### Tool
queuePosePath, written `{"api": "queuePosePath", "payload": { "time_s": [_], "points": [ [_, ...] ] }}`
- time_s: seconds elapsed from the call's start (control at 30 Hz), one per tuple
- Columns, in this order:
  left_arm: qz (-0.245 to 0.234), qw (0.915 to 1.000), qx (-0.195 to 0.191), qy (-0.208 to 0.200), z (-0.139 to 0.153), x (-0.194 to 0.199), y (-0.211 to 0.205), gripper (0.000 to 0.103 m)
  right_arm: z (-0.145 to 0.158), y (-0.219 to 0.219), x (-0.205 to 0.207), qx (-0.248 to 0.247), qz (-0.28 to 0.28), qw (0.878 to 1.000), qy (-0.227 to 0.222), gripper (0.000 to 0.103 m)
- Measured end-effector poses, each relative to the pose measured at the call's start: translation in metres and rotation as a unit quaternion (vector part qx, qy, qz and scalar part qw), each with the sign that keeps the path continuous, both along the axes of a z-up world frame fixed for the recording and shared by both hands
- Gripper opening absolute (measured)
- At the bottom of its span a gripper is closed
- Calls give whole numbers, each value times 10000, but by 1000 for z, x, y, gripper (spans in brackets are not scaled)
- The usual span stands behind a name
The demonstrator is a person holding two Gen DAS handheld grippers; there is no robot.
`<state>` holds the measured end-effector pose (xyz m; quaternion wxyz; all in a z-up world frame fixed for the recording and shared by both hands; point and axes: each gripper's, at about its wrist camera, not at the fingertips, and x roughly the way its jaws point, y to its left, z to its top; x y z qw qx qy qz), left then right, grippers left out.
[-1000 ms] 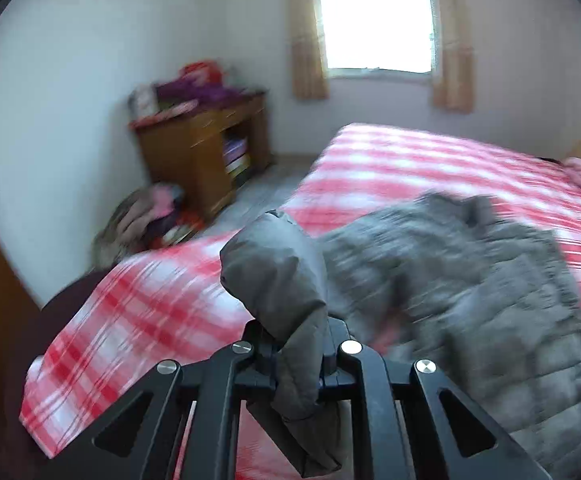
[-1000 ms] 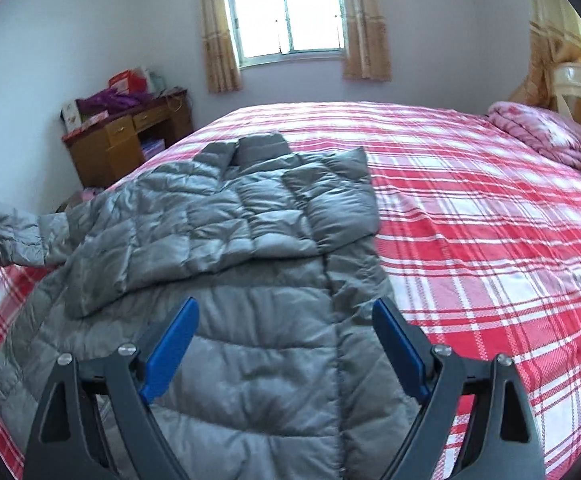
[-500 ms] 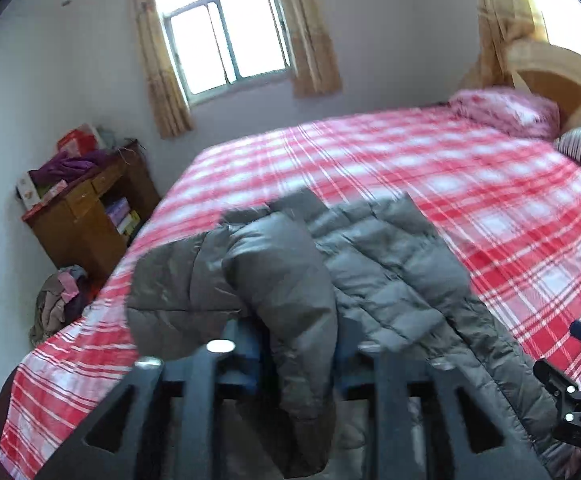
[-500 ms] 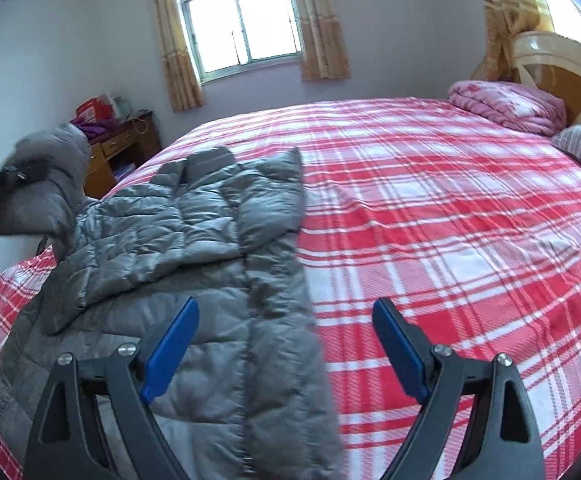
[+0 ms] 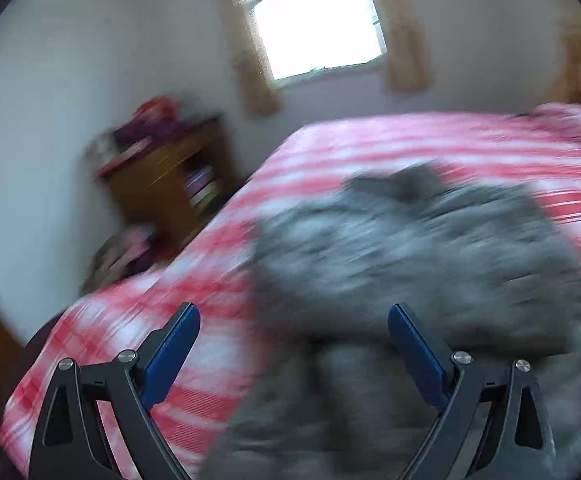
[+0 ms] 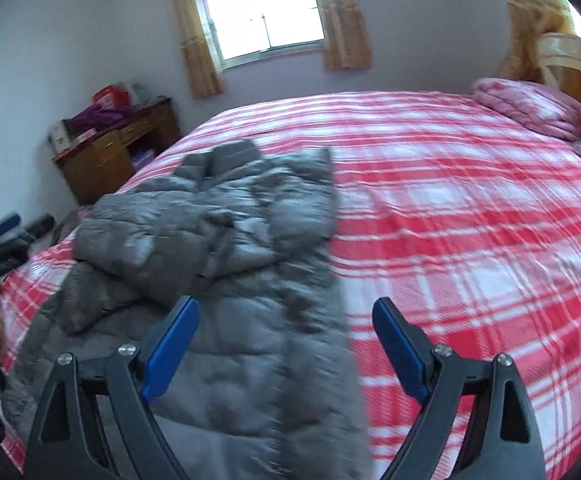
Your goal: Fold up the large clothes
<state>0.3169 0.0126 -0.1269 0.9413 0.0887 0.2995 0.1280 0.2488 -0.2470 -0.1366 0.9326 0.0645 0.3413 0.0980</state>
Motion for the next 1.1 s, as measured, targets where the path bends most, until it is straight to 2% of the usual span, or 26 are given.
{"api": "queuePosePath", "payload": {
  "time_s": [0.07, 0.13, 0.2, 0.4, 0.43, 0.47, 0.5, 0.57, 0.67, 0.8, 0.9, 0.93, 1.0, 1.03, 1.07, 1.1],
  "points": [
    [568, 9981, 53, 232, -21, 14, 34, 95, 4, 16, 10, 17, 220, 9998, 29, 91],
    [888, 9942, 286, 532, -43, 27, 53, 95, 6, 35, 25, -29, 422, 9990, 121, 91],
    [1010, 9914, 448, 695, -60, 33, 61, 95, 2, 54, 42, -65, 604, 9977, 310, 91],
    [1207, 9876, 278, 962, -94, 37, 81, 96, -31, 93, 84, -486, 625, 9938, 779, 88],
    [1261, 9866, 241, 1012, -99, 38, 85, 96, -40, 97, 91, -425, 669, 9926, 915, 74],
    [1294, 9863, 139, 1011, -100, 38, 88, 97, -44, 99, 94, -367, 717, 9917, 1000, 53],
    [1334, 9861, 62, 985, -99, 38, 91, 99, -48, 102, 98, -332, 792, 9904, 1082, 45],
    [1425, 9850, 13, 971, -100, 38, 96, 101, -47, 107, 97, -486, 787, 9912, 948, 27],
    [1439, 9850, -126, 940, -101, 37, 101, 102, -33, 103, 91, -616, 703, 9935, 652, 19],
    [1449, 9851, -85, 924, -102, 37, 99, 102, -19, 73, 86, -551, 219, 9974, 419, 18],
    [1450, 9850, -92, 928, -102, 37, 100, 102, -25, 52, 87, -556, -29, 9969, 558, 18],
    [1444, 9850, -93, 936, -102, 37, 100, 102, -29, 49, 87, -593, -112, 9962, 621, 21],
    [1409, 9853, -187, 951, -100, 36, 102, 102, -42, 44, 91, -636, -127, 9945, 826, 34],
    [1358, 9854, -269, 990, -99, 34, 105, 102, -43, 44, 93, -663, -196, 9943, 806, 53],
    [1287, 9851, -354, 1085, -95, 32, 108, 102, -42, 40, 91, -666, -282, 9944, 771, 66],
    [1271, 9852, -358, 1093, -89, 29, 110, 102, -40, 36, 89, -603, -369, 9950, 709, 67]
  ]
}}
